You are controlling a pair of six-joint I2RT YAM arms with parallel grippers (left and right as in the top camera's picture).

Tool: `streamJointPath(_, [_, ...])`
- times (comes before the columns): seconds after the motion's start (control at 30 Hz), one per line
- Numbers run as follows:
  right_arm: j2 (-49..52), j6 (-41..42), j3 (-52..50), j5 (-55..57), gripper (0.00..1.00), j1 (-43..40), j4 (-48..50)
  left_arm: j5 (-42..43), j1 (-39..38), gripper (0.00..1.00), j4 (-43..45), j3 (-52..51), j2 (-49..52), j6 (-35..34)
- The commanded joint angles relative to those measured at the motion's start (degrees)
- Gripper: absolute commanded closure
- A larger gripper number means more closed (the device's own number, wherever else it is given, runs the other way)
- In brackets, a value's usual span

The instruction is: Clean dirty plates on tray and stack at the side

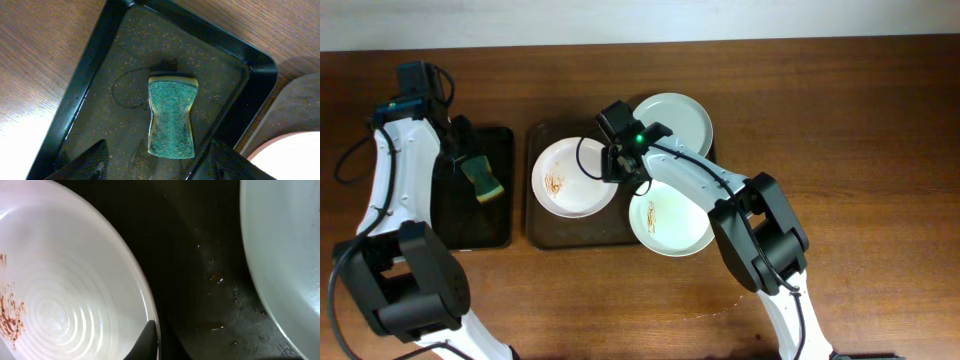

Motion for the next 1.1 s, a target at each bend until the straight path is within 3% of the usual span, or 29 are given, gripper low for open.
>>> streamJointPath(0.0, [3.1, 1.6, 0.96, -0.26, 0.96, 0.15, 0.17, -0.83, 0.15, 0.41, 0.07, 0.04, 4.81, -0.44])
streamJointPath(0.07, [3.1, 1.57, 0.96, -0.42, 0.96, 0.15, 0.44, -0.81, 0.13, 0.57, -0.39, 0.04, 7.08, -0.46])
streamJointPath(0.37, [3.1, 1.55, 0.96, -0.81, 0.96, 0.15, 0.61, 3.32, 0.02, 0.72, 3.63, -0.02, 16.61, -0.46])
streamJointPath(0.43, [3.1, 1.53, 0.98, -1.49, 0.96, 0.13, 0.61, 3.32, 0.02, 0.99, 3.93, -0.02, 16.61, -0.46])
streamJointPath(0.57, [3.08, 0.9, 1.07, -5.53, 0.96, -0.28, 0.63, 14.1, 0.02, 0.99, -0.37, 3.08, 13.05, 5.57])
streamJointPath(0.63, [3.08, -0.63, 1.2, -11.43, 0.96, -2.03, 0.61, 19.78, -1.53, 0.99, -2.73, 5.31, 5.92, 12.02])
streamJointPath(0.7, [3.08, -0.85, 1.18, -13.27, 0.96, -3.08, 0.59, 21.84, -3.34, 0.99, -2.99, 5.29, 3.98, 15.45])
streamJointPath(0.83, [3.08, -1.51, 1.18, -14.53, 0.96, -3.72, 0.39, 21.99, -9.29, 0.99, -2.19, 2.99, 4.72, 23.54])
streamJointPath(0.97, [3.08, -1.51, 1.18, -14.56, 0.96, -3.8, 0.39, 19.5, -12.74, 0.99, 1.01, -1.14, 8.33, 23.65])
streamJointPath(1.07, [3.08, -1.51, 1.18, -14.58, 0.96, -3.78, 0.63, 12.48, -12.68, 0.99, 3.87, -1.9, 12.7, 21.18])
